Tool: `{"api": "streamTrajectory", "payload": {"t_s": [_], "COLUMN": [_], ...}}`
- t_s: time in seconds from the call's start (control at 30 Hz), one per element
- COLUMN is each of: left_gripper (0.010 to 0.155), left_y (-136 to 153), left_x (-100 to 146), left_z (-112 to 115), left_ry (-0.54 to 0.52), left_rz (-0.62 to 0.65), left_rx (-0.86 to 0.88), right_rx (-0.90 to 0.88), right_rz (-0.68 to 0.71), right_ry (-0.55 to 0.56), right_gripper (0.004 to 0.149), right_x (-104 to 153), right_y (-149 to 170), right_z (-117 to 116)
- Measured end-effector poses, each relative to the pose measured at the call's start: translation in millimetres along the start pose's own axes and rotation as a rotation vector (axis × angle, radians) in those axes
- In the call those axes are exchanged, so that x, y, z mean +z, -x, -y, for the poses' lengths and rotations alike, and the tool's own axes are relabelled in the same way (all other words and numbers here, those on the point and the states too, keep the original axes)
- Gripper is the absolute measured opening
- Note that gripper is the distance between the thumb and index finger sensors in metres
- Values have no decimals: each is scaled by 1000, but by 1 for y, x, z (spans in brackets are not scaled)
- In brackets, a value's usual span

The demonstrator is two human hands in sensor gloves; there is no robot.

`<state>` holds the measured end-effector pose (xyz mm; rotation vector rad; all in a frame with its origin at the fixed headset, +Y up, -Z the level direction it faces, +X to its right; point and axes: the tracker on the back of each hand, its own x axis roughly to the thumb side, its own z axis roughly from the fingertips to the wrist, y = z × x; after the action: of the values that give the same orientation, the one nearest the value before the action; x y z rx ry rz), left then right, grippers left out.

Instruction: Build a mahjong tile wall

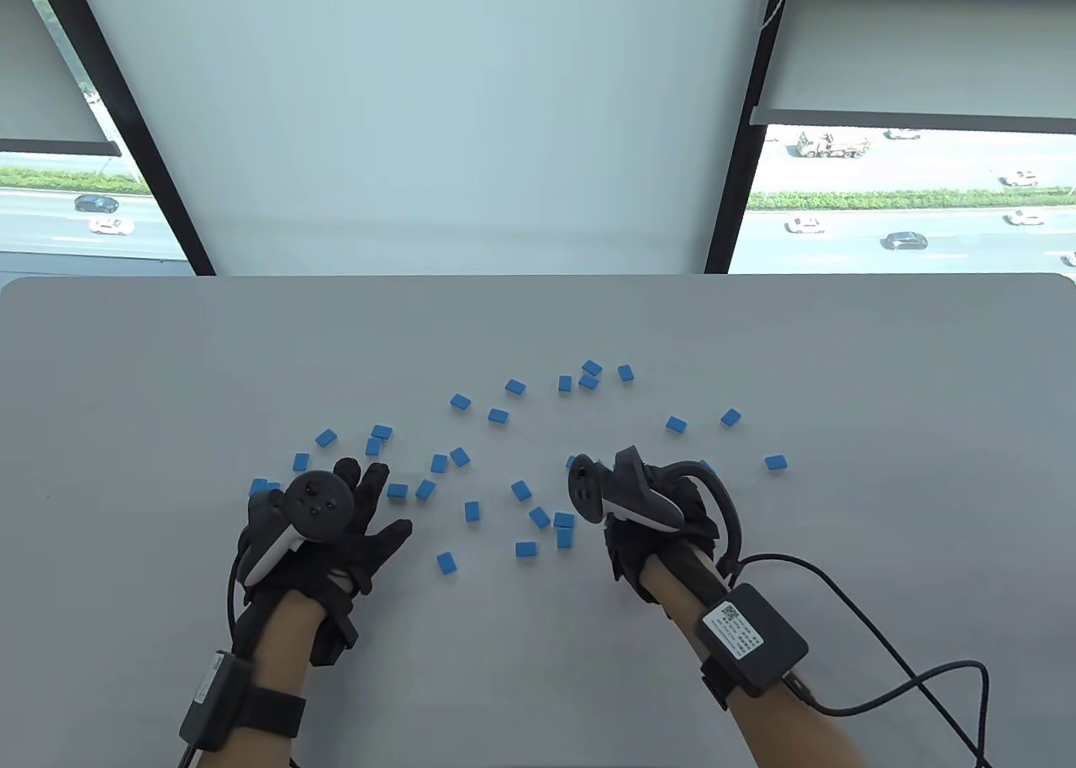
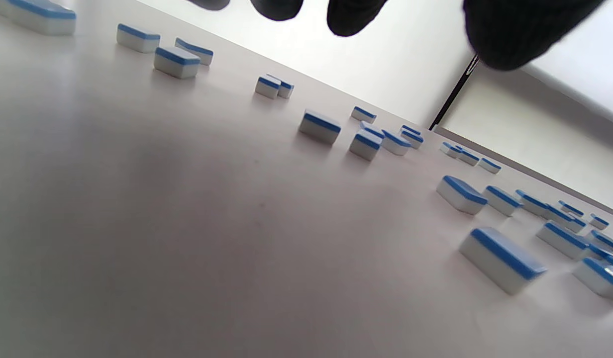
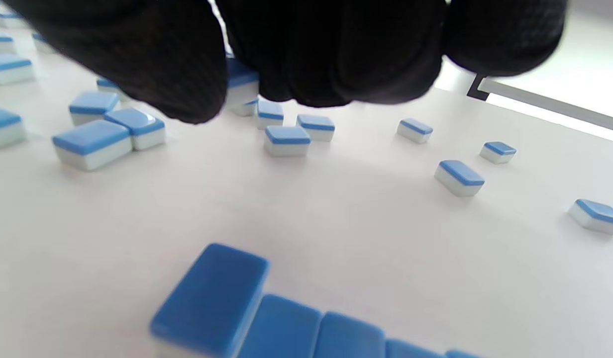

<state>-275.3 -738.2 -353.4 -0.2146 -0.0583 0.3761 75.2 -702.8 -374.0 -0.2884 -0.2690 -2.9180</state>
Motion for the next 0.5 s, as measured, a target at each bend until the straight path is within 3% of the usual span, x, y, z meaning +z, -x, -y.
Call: {"api": "streamTrajectory", "payload": {"t_s": [0.27, 0.5], "left_gripper": [84, 84], "left_y": [2, 2], "left_x": [1, 2], "left_z": [-1, 0], "left_ry": [-5, -4], "left_rz": [-7, -10], "left_rx": [-3, -5], "right_rx": [-69, -146], "right_rz": [33, 82], "right_ry": [115, 115], "right_gripper": [55, 56], "right_x": [33, 55], "right_y": [34, 52], "right_z": [14, -11]}}
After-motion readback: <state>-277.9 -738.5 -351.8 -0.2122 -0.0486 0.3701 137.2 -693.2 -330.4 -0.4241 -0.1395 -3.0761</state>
